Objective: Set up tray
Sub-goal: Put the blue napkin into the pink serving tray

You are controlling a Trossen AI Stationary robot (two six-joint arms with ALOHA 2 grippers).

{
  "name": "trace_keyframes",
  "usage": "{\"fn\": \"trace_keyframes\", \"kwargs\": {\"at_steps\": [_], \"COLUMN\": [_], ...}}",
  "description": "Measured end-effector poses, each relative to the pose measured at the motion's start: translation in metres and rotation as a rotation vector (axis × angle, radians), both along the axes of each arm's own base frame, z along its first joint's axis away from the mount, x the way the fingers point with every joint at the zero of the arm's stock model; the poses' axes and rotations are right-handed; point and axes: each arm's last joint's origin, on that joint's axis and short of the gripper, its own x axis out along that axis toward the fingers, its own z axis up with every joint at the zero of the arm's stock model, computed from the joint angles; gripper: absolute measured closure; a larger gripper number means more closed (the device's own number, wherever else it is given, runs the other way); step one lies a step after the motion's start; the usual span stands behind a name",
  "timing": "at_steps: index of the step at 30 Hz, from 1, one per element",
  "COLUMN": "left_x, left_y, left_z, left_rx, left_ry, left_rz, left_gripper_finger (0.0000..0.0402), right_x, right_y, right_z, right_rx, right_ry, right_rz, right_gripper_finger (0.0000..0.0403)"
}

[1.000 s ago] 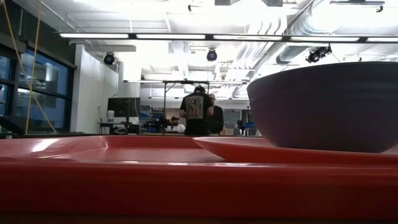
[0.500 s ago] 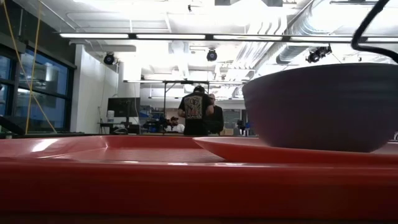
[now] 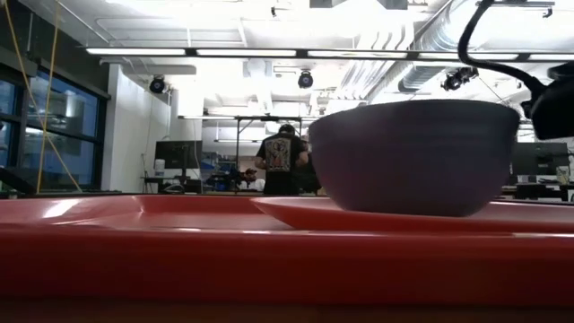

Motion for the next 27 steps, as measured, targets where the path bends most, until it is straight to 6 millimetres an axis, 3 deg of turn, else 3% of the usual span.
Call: {"fn": "trace_keyframes", "kwargs": {"at_steps": [14, 18, 22, 27], "left_x": [0.000, 0.000, 0.000, 0.000], "left_y": [0.000, 0.000, 0.000, 0.000], "left_z": [0.000, 0.000, 0.000, 0.000], "left_rx": [-0.002, -0.007, -0.007, -0.007], "left_ry": [0.000, 0.000, -0.001, -0.001], "left_rz": [0.001, 0.003, 0.003, 0.003], "left_gripper_finger": [0.0128, 0.0128, 0.0128, 0.0128], "right_x": [0.021, 0.020, 0.018, 0.010], "right_y": [-0.012, -0.013, -0.013, -0.018], "right_z": [0.000, 0.000, 0.012, 0.041], "right_rx": [-0.012, -0.022, -0.042, -0.095], "right_ry": [-0.143, -0.120, -0.077, 0.033], "right_rz": [-0.002, 0.000, 0.004, -0.002], "right_gripper_finger": [0.0403, 0.0403, 0.0403, 0.0403]}}
